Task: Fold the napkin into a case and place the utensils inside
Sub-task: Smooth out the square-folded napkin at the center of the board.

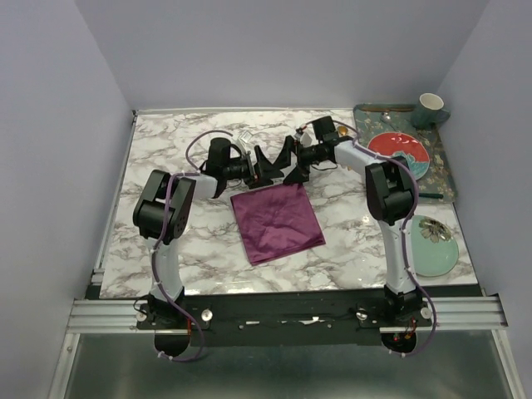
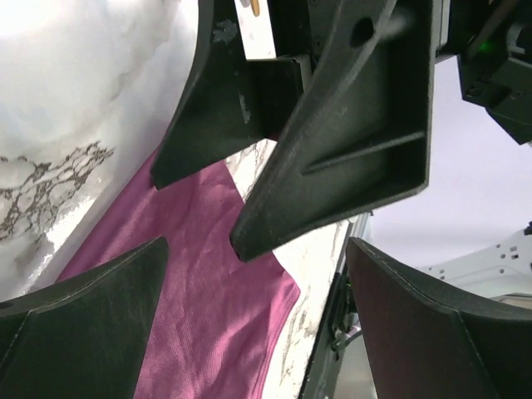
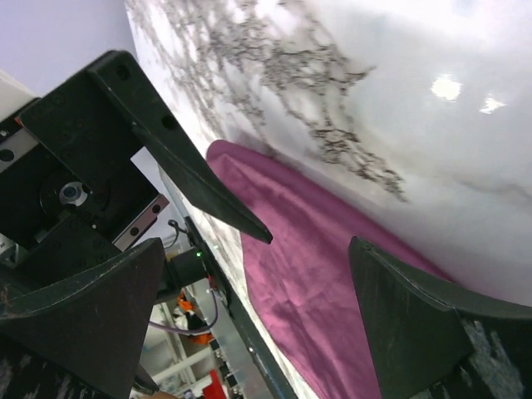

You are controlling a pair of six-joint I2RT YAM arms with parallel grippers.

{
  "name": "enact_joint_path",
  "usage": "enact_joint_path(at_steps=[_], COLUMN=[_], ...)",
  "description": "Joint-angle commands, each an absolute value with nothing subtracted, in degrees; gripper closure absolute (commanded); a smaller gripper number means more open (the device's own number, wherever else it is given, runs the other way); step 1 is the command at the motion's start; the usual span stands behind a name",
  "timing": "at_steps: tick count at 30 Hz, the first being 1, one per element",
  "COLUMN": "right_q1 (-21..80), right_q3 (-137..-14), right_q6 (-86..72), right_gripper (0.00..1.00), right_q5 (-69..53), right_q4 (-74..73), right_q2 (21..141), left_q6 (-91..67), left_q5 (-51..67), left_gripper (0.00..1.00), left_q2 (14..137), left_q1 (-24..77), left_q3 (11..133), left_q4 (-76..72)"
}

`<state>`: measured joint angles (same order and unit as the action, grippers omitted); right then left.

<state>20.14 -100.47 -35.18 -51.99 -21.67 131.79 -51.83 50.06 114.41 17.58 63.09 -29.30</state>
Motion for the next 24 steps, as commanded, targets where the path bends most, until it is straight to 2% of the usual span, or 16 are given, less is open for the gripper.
enact_joint_path(at_steps=[1, 13, 24], right_q1=[19.86, 19.34, 19.34], right_q3=[-98.44, -96.41, -97.47], right_q6=[-36.74, -34.81, -32.52], right_gripper=[0.00, 0.00, 0.00], right_q5=[-52.12, -48.43, -47.02], right_q4=[-19.07, -19.42, -22.06], right_q2=[135.52, 137.29, 137.11], left_q6=[-57.21, -59.32, -58.01], left_q5=[53.26, 53.61, 55.63], left_gripper=[0.01, 0.01, 0.01], left_q2=[117.68, 121.38, 117.25], left_q1=[16.96, 11.69, 6.69], left_q3=[60.74, 54.86, 47.29], left_q4=[-35.77, -34.37, -33.65])
